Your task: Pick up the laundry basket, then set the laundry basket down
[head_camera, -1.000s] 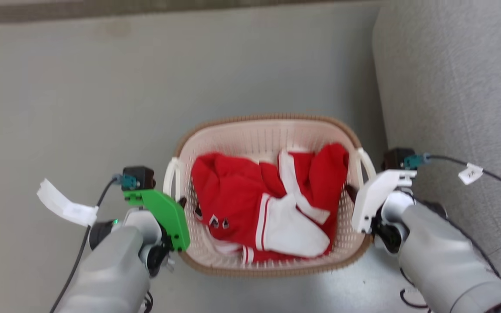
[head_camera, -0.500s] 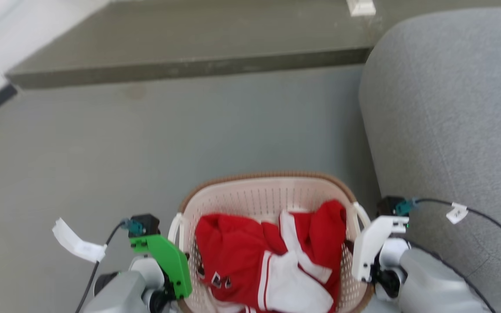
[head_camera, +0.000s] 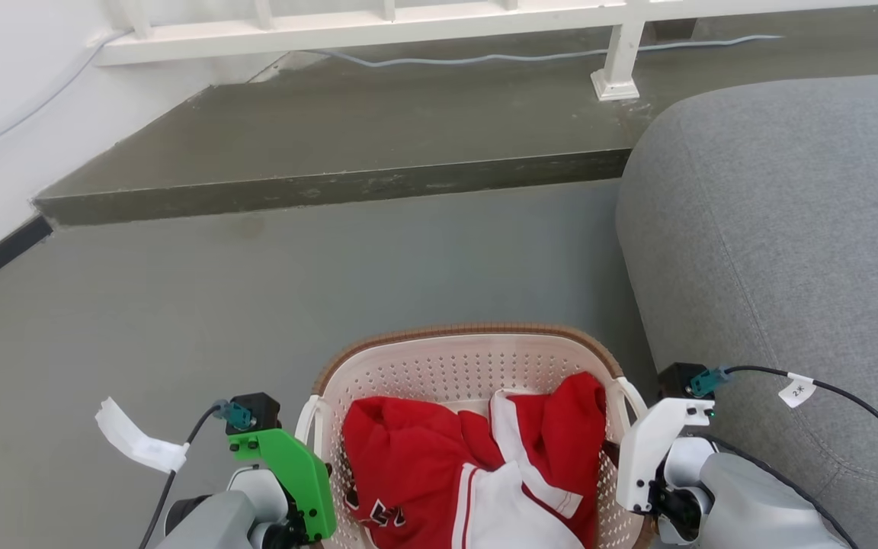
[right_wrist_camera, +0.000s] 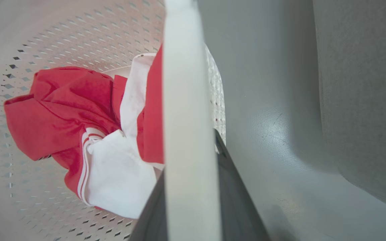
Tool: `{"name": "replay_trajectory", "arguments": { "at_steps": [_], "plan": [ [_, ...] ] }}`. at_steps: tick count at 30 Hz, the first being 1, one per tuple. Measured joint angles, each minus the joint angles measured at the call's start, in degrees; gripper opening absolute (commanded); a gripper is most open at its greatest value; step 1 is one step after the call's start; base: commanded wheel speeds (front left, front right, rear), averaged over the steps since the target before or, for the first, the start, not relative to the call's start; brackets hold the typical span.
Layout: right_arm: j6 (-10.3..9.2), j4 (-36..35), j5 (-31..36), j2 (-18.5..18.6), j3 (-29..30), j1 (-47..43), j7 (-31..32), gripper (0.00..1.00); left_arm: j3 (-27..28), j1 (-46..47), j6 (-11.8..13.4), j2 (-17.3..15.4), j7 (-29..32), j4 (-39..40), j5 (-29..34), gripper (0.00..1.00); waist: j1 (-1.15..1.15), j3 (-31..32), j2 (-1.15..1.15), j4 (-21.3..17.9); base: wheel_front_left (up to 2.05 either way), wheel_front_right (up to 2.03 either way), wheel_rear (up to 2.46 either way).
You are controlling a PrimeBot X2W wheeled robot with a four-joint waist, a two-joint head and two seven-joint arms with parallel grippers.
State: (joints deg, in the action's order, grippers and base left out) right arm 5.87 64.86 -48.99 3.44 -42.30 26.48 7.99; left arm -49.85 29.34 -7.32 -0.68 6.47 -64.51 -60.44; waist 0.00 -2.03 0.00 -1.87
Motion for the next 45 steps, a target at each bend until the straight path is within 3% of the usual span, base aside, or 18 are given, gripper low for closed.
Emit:
{"name": "replay_trajectory", "arguments": {
  "at_steps": [30,45],
  "plan": [
    [-0.01,-0.7,-2.3,0.5,-2.5,0.0,0.2,0.00,-1.2,0.0,0.0,0.0,0.1,-0.3,-2.0,0.00,0.00,-0.6,0.00,-0.3,0.00,0.00,0.00],
    [-0.01,-2.3,-2.5,2.2,-2.7,4.9,-1.4,0.00,-1.4,5.1,0.8,0.0,-1.5,0.5,-2.0,0.00,0.00,-7.2,0.00,-0.3,0.00,0.00,0.00]
  ]
}}
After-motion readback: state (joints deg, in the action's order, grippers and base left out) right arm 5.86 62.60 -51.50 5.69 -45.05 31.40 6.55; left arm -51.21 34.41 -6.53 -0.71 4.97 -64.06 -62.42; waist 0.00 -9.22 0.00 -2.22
